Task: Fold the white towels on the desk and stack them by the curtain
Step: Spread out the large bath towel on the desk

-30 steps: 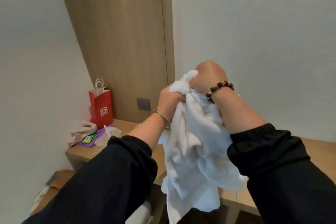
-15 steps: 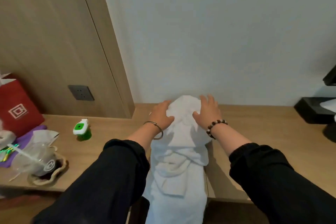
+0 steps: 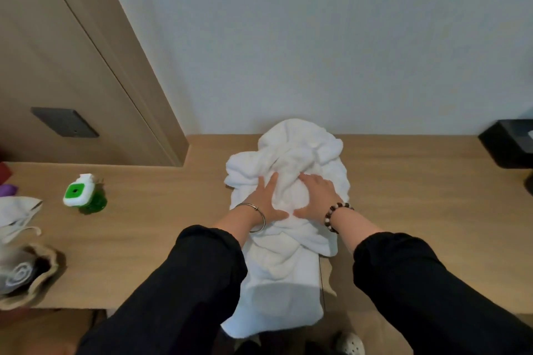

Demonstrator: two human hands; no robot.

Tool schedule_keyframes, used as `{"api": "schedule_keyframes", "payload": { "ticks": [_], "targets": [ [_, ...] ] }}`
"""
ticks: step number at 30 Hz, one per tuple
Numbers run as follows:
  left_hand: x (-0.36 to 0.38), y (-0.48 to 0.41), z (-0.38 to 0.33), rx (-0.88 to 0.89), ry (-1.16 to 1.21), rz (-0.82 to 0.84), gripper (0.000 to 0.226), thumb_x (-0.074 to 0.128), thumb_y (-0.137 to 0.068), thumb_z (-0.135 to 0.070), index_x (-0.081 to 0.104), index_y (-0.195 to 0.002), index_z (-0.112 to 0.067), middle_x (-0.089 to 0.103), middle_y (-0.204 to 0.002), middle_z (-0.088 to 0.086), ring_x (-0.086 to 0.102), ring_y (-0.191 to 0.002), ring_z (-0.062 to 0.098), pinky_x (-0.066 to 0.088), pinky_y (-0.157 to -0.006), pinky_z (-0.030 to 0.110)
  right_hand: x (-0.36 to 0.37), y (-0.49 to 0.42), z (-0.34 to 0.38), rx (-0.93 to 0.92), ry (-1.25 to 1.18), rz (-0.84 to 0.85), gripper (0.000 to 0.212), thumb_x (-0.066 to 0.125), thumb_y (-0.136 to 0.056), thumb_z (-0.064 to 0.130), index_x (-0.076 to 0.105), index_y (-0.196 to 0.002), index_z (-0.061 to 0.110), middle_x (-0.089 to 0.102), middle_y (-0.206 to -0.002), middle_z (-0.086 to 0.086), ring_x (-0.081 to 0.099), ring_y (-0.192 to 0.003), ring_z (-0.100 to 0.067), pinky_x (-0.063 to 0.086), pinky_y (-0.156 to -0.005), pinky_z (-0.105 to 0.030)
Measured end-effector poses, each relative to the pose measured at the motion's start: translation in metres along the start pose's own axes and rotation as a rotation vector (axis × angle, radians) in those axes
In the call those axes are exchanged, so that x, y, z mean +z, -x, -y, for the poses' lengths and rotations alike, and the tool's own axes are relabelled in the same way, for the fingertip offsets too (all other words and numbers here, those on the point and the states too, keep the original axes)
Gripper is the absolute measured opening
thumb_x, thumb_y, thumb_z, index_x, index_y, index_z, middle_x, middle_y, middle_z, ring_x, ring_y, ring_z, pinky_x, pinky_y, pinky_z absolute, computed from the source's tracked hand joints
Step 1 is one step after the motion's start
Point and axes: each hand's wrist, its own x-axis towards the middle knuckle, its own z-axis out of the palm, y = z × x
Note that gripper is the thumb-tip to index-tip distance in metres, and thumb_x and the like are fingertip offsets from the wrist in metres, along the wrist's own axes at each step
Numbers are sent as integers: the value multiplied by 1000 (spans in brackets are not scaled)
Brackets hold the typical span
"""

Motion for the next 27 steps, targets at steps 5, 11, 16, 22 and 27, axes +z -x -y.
{"api": "schedule_keyframes", "payload": {
  "ticks": [5,11,16,22,27],
  "targets": [
    [9,-6,-25,-32,58,-256,88,71,-80,-35,18,-149,-25,25,-151,8,36,-132,26,33,-104,33,-10,-9,-24,-111,-6,-119,29,63,-78,25,47,-102,23,49,-102,0,45,-100,-25,43,-78,-36],
    [14,-4,-86,13,543,-732,50,62,-90,-26,44,-136,-21,50,-119,-2,52,-108,17,41,-91,27,-75,-16,-90,80,-581,-399,26,54,-83,12,36,-66,19,42,-63,2,38,-59,-18,30,-51,-26],
    [57,-5,-114,-172,24,-603,71,61,-86,-44,31,-146,-22,34,-148,7,32,-135,25,29,-108,43,-148,-22,-169,304,-441,-498,24,45,-90,4,62,-108,4,58,-117,-18,57,-105,-36,46,-87,-38],
    [111,4,-115,-372,-183,-323,115,62,-73,-68,-20,-147,-35,-23,-157,-4,-17,-145,25,7,-109,65,-132,2,-110,-205,-263,-501,46,49,-93,21,43,-138,12,37,-146,-14,32,-136,-29,22,-113,-40],
    [136,26,-65,-486,-296,-386,115,55,-76,-72,-31,-142,-33,-28,-155,0,-18,-144,26,13,-110,64,-53,13,-88,-284,312,75,92,50,-79,72,-1,-149,43,-9,-160,2,-3,-146,-26,2,-111,-62]
  ]
}}
